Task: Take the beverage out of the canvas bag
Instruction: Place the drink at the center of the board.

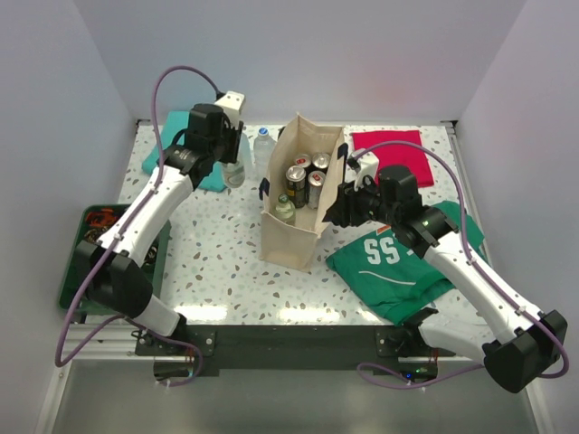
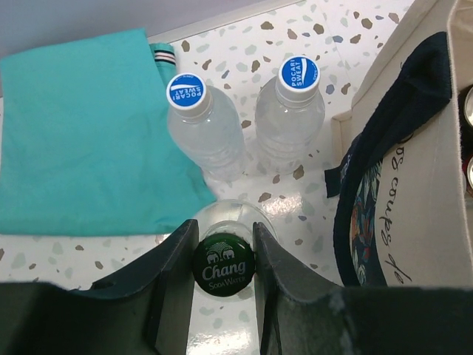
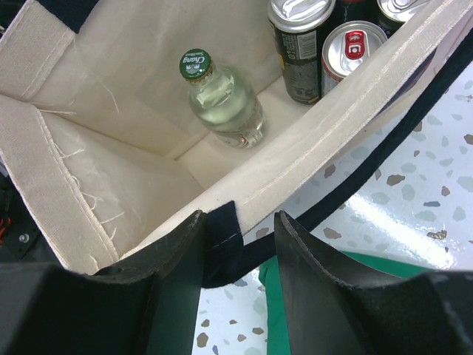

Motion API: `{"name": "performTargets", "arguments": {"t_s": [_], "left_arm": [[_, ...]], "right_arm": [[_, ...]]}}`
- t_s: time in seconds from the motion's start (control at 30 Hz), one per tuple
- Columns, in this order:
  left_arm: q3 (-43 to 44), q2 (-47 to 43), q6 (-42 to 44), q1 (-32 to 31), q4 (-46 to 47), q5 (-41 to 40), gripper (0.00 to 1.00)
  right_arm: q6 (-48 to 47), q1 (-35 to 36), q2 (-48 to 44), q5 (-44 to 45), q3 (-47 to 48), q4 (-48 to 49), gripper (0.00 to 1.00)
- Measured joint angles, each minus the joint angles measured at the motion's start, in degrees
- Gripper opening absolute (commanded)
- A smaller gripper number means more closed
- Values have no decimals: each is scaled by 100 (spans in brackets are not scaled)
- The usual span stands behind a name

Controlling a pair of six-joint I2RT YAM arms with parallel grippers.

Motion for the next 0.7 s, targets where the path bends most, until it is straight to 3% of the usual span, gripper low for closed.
{"name": "performTargets", "arguments": {"t_s": [0.27,0.7], "left_arm": [[-479,107,-153,59,697,190,0],[-610,988,-190,166,1370,214,0]], "right_arm": [[2,0,0,-2,0,0,47],[22,0,-2,-4,0,2,52]]}}
